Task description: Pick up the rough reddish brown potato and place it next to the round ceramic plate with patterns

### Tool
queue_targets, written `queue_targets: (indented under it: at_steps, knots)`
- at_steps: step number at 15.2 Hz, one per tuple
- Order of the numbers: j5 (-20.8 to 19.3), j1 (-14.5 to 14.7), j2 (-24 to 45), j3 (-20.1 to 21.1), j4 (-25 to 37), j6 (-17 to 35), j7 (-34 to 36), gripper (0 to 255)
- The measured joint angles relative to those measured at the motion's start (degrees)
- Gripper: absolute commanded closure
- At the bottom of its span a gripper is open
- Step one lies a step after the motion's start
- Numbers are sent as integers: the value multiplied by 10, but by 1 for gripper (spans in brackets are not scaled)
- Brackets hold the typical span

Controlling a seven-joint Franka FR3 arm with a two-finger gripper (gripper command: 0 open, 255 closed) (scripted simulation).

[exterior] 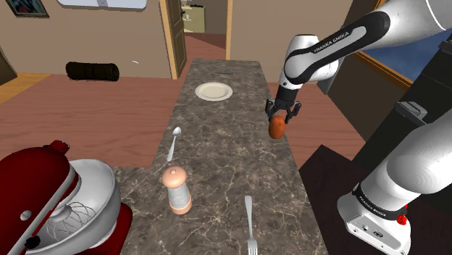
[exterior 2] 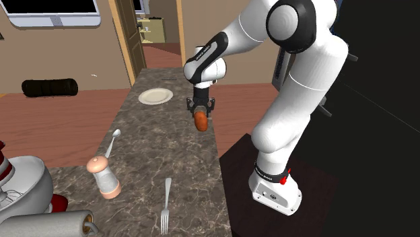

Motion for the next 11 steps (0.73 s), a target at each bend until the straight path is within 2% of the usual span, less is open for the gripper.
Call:
queue_targets:
  at_steps: [11]
  knots:
    - [-11,-4,-58,-1,37,-95,14,255]
